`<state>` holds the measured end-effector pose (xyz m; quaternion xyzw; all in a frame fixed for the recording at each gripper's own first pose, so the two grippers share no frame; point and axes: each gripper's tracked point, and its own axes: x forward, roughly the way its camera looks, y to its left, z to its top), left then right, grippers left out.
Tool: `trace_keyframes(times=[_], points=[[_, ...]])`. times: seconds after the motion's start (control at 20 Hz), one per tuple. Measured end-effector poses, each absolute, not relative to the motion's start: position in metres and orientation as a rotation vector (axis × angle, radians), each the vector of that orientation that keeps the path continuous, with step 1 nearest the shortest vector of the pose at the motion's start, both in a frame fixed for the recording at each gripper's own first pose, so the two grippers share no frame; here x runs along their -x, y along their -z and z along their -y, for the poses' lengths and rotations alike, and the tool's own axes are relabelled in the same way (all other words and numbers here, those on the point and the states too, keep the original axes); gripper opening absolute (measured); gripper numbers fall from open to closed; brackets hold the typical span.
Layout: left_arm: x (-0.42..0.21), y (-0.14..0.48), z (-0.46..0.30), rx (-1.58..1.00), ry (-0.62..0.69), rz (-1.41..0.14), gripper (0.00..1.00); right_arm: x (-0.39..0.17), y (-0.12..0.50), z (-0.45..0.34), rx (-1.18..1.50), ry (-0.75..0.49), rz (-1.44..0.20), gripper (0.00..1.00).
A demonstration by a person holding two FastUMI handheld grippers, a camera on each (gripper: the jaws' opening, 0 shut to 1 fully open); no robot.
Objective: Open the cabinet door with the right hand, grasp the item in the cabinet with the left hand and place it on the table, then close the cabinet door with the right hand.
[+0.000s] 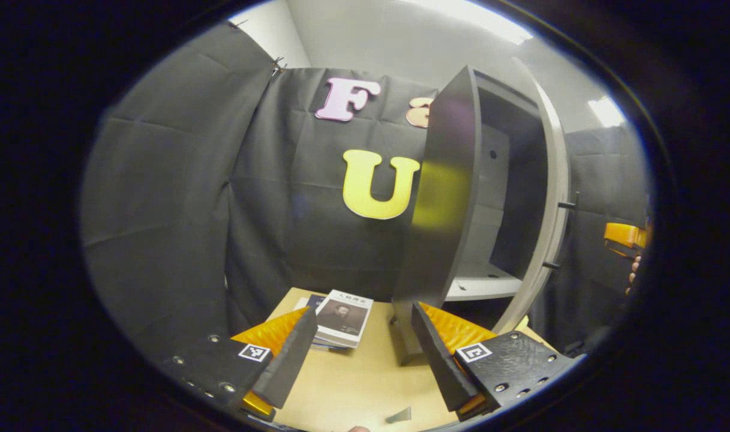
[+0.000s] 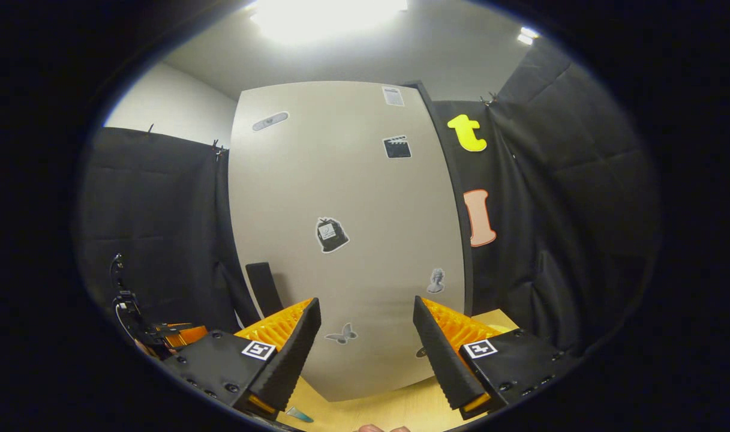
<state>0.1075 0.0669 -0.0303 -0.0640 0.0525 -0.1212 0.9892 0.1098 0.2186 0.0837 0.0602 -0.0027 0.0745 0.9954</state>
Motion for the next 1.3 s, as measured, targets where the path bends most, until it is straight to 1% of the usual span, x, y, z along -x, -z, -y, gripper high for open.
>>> trace_keyframes(times=[0.1,0.15,0.2,0.4,0.45,0.5,0.65,0.8,0.85,1.0,1.1,1.25,1.3], points=[[-0.103,0.021,-0.056,0.113,0.256,-0.079,0.95,-0.11,-0.083,-0.207,-0.124,-0.14,0.009,0.98],[-0.101,0.018,-0.048,0.104,0.259,-0.071,0.96,-0.11,-0.083,-0.199,-0.12,-0.132,0.012,0.98],[-0.096,0.013,-0.04,0.099,0.26,-0.062,0.94,-0.11,-0.083,-0.19,-0.113,-0.126,0.017,0.98],[-0.083,-0.006,-0.005,0.042,0.235,-0.021,0.94,-0.109,-0.08,-0.158,-0.122,-0.131,0.011,0.98],[-0.08,-0.008,0.005,0.019,0.23,-0.02,0.96,-0.108,-0.081,-0.148,-0.127,-0.136,0.012,0.98],[-0.079,-0.008,0.015,0.003,0.228,-0.019,0.94,-0.108,-0.082,-0.139,-0.128,-0.136,0.016,0.98],[-0.073,-0.015,0.053,-0.002,0.231,-0.005,0.95,-0.11,-0.081,-0.107,-0.096,-0.133,0.004,0.98],[-0.065,-0.01,0.083,0.029,0.217,-0.035,0.95,-0.112,-0.086,-0.072,-0.06,-0.12,-0.016,0.98],[-0.062,-0.012,0.091,0.033,0.212,-0.038,0.96,-0.112,-0.09,-0.062,-0.053,-0.123,-0.003,0.98],[-0.053,-0.019,0.105,0.004,0.174,-0.033,0.95,-0.106,-0.089,-0.034,-0.049,-0.126,-0.005,0.98],[-0.045,-0.024,0.116,-0.016,0.151,-0.011,0.95,-0.104,-0.083,-0.019,-0.067,-0.129,-0.021,0.98],[-0.03,-0.044,0.134,0.0,0.135,0.081,0.95,-0.1,-0.077,0.006,-0.071,-0.121,-0.035,0.98],[-0.025,-0.045,0.139,0.018,0.128,0.088,0.95,-0.098,-0.078,0.015,-0.072,-0.111,-0.03,0.98]])
